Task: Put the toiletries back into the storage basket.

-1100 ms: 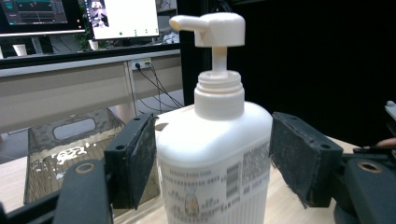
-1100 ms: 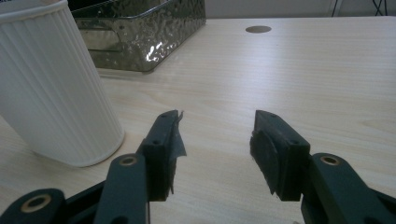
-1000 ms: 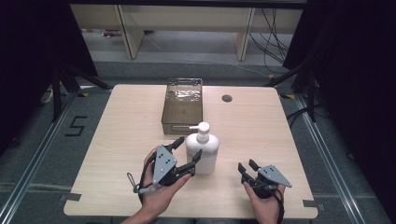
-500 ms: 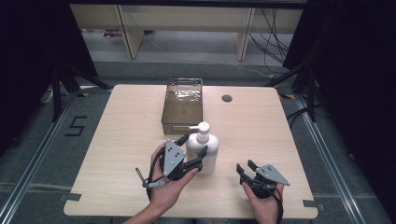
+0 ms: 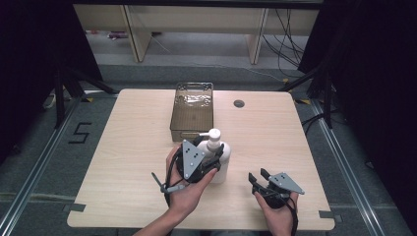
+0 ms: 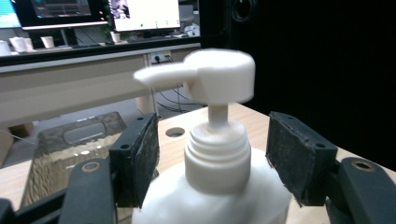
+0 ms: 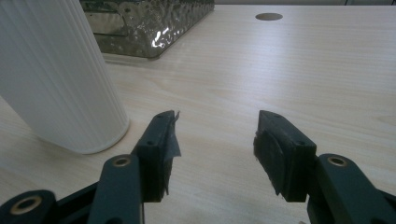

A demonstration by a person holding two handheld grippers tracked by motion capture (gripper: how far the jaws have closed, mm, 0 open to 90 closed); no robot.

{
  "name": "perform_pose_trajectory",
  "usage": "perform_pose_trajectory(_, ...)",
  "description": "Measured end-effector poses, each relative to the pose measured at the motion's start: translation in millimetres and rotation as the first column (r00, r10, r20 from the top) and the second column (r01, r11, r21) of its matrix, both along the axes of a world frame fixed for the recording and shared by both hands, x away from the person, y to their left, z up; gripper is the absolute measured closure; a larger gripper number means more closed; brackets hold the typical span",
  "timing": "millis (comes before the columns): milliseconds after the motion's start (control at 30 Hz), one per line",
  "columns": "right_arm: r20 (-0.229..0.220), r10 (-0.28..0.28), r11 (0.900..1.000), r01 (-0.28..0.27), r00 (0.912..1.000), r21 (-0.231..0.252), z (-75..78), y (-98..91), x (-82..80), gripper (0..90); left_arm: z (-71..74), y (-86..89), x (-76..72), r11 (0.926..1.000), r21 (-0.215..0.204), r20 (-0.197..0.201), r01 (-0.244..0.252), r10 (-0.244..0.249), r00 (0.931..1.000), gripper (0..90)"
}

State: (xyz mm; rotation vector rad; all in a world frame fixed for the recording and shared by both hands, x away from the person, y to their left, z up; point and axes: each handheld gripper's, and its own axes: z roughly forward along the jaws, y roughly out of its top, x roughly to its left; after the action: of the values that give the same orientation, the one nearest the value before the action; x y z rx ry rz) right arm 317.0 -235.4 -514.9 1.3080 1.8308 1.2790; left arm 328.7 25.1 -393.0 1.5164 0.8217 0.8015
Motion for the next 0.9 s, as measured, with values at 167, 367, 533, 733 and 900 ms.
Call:
perform_pose_trajectory(167, -0.023, -0.011, 0.9989, 0.012, 0.9997, 0.045, 0.1, 3.6, -1.2, 48.4, 6.3, -5.6, 2.0, 1.0000, 0.006, -0.001, -0.001, 0.001, 1.0000, 38.5)
perform_pose_trajectory(367, -0.012, -0.002, 0.9996, 0.002, 0.9999, 0.030, -0.2, 1.7, -0.1, 48.2, 11.0, -12.7, 5.8, 0.9998, 0.003, -0.018, -0.018, 0.018, 0.9997, 42.1)
perform_pose_trajectory(533, -0.006, 0.009, 0.9999, -0.008, 0.9999, 0.011, 0.1, 0.2, 0.8, 48.1, 12.3, -15.3, 8.9, 0.9994, 0.006, -0.017, -0.035, 0.035, 0.9992, 45.4)
perform_pose_trajectory(733, -0.002, 0.009, 0.9999, -0.009, 1.0000, 0.010, 0.0, 0.1, 0.8, 48.0, 11.8, -14.8, 10.2, 0.9990, -0.017, -0.030, -0.041, 0.041, 0.9987, 56.2)
perform_pose_trajectory(900, -0.013, 0.007, 0.9999, -0.006, 0.9999, 0.014, -0.1, 1.5, 1.1, 47.9, 12.5, -12.8, 10.8, 0.9994, -0.027, -0.042, -0.021, 0.020, 0.9989, 58.5)
